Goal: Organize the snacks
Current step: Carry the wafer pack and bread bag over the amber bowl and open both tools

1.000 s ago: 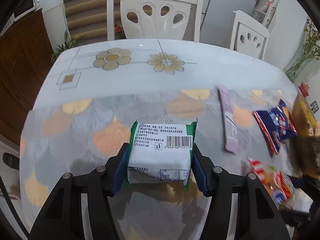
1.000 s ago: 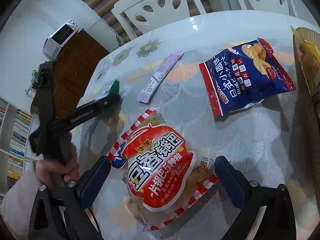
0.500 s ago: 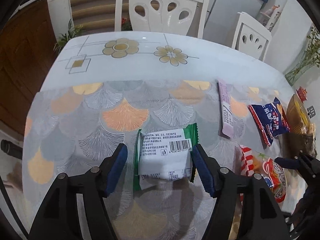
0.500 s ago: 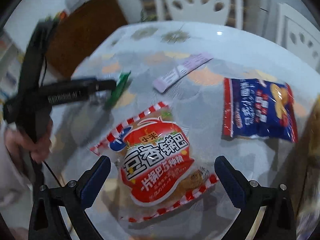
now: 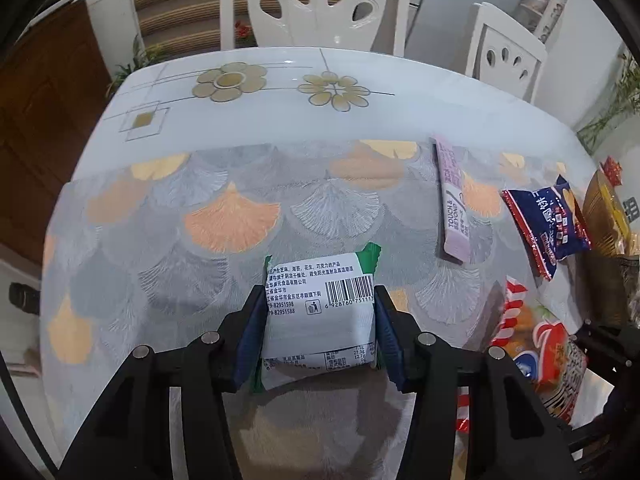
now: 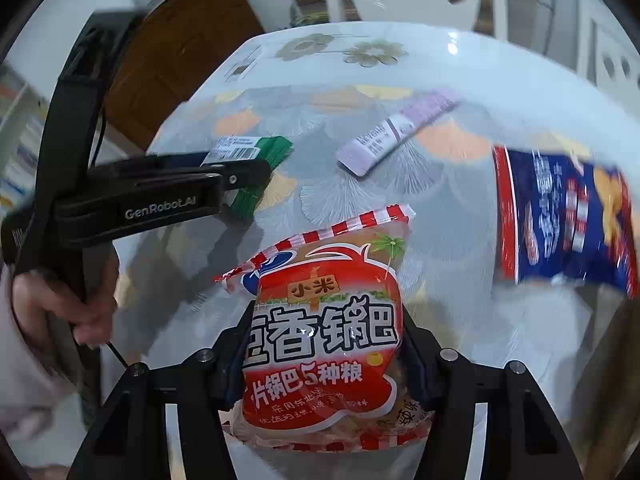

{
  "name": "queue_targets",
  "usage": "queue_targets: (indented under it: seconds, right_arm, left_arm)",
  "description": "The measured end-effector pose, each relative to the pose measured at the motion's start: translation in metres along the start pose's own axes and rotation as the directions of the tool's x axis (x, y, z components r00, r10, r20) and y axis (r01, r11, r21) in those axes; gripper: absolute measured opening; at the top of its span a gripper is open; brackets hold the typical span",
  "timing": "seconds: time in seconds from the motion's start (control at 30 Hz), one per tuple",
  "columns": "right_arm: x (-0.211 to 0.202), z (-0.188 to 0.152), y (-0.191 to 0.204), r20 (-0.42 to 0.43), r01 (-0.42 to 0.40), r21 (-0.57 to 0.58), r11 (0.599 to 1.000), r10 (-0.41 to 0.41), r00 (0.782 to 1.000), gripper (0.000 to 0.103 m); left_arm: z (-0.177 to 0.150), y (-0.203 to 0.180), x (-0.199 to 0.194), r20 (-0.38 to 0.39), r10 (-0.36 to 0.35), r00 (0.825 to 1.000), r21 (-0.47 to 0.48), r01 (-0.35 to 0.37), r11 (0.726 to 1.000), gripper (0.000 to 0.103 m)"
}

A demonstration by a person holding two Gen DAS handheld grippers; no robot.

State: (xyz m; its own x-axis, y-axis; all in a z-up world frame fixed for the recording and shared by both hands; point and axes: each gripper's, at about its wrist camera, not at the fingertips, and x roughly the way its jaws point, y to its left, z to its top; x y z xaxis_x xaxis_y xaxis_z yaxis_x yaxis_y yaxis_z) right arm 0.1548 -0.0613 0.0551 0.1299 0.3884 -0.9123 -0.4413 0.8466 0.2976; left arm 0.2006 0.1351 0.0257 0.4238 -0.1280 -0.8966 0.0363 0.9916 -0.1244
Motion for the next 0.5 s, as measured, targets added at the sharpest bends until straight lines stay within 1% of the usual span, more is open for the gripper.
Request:
queue_targets:
  seconds: [0.07,0.27,0.4,0.5]
  right_arm:
    - [-0.002,-0.002,-0.008,0.001,-0.039,0.053,0.998,0.039,0.999,0.059]
    - [-0.022,-0.018,-0.021,0.035,-0.107,0.148,0.983,0.102,0.994,0.059]
    - [-0.032,-0.02,-0.022,0.063,-0.133,0.168,0.977,0.124,0.99,0.059]
    - [-0.041,-0.023,-0.018,0.08,-0.13,0.159,0.979,0.119,0.99,0.059]
  left_arm:
    - [-0.002,-0.001,-0.004,0.0,0.006,1.0,0.007,-0.006,1.0,0.049]
    - [-0.004,-0.006,-0.02,0.007,0.023,1.0,0.016,-0.023,1.0,0.049]
    - [-0.008,-0.016,-0.03,0.002,0.034,0.999,0.034,-0.034,0.999,0.049]
    - [-0.011,-0.023,-0.038,0.001,0.031,1.0,0.042,-0.031,0.999,0.049]
